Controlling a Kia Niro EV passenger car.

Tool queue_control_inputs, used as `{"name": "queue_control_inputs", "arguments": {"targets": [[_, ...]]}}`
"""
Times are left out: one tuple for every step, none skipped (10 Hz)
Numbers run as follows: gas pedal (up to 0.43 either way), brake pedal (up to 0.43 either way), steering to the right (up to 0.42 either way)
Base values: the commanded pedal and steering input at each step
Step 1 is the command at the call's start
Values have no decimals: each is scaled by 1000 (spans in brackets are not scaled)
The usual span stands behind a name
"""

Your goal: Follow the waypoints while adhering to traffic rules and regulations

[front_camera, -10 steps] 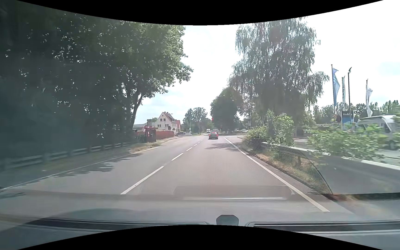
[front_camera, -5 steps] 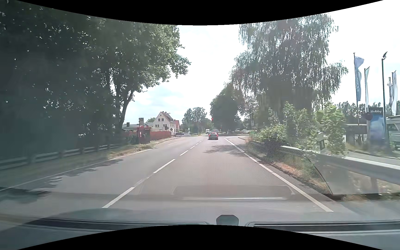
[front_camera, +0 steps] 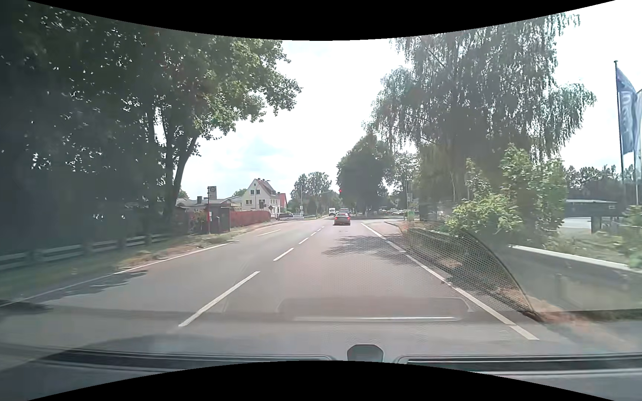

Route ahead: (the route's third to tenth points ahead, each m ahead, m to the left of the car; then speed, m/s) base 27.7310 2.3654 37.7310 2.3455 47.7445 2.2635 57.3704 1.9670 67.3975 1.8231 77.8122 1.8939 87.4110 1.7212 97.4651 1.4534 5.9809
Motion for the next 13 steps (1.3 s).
{"name": "queue_control_inputs", "arguments": {"targets": [[8,0,-1],[8,0,-1],[8,0,-1],[8,0,-1],[8,0,-1],[8,0,-1],[20,0,-1],[20,0,-1],[39,0,-1],[39,0,-2],[39,0,-2],[39,0,-2],[39,0,-1]]}}
